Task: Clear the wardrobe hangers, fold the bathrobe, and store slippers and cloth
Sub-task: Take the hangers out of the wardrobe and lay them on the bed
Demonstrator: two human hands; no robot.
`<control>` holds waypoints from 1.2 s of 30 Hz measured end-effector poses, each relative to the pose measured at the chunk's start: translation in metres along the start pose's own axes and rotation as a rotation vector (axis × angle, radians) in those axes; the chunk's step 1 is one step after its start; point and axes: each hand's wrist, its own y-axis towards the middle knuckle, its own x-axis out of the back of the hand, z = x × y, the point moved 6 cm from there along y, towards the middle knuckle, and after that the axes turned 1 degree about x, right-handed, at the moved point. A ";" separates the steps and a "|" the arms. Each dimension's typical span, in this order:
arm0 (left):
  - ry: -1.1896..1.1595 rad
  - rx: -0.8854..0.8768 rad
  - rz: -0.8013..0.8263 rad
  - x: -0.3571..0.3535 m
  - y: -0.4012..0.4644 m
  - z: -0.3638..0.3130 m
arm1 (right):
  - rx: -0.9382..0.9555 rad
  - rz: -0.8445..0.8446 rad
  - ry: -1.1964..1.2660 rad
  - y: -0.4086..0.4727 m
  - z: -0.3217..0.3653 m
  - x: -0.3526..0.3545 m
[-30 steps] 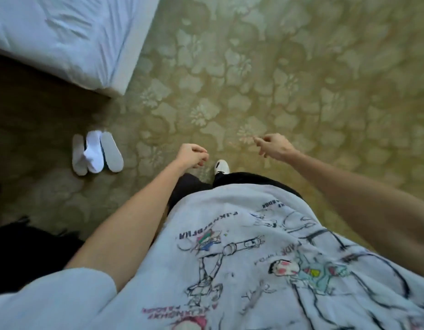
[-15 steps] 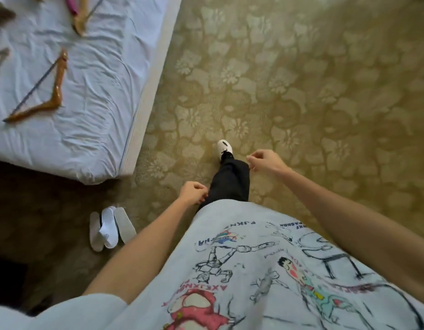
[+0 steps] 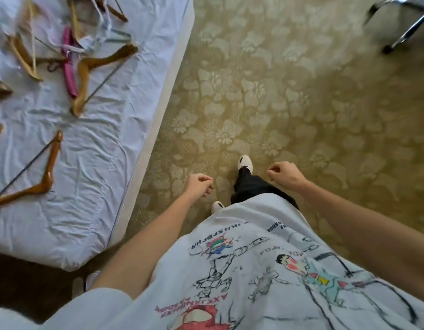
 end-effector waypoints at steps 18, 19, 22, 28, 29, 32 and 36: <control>-0.251 0.061 -0.236 0.152 0.244 -0.326 | 0.191 0.151 -0.084 0.347 0.250 0.239; -0.297 0.099 -0.261 0.166 0.250 -0.325 | 0.228 0.168 -0.102 0.364 0.279 0.244; -0.434 0.189 -0.301 0.205 0.272 -0.320 | 0.331 0.232 -0.166 0.416 0.360 0.254; -0.617 0.314 -0.381 0.289 0.353 -0.330 | 0.446 0.326 -0.350 0.530 0.499 0.263; -0.638 0.326 -0.381 0.302 0.367 -0.338 | 0.454 0.330 -0.371 0.548 0.516 0.267; -0.673 0.347 -0.397 0.341 0.401 -0.370 | 0.431 0.327 -0.430 0.599 0.557 0.286; -0.725 0.286 -0.393 0.403 0.435 -0.431 | 0.440 0.281 -0.522 0.657 0.612 0.306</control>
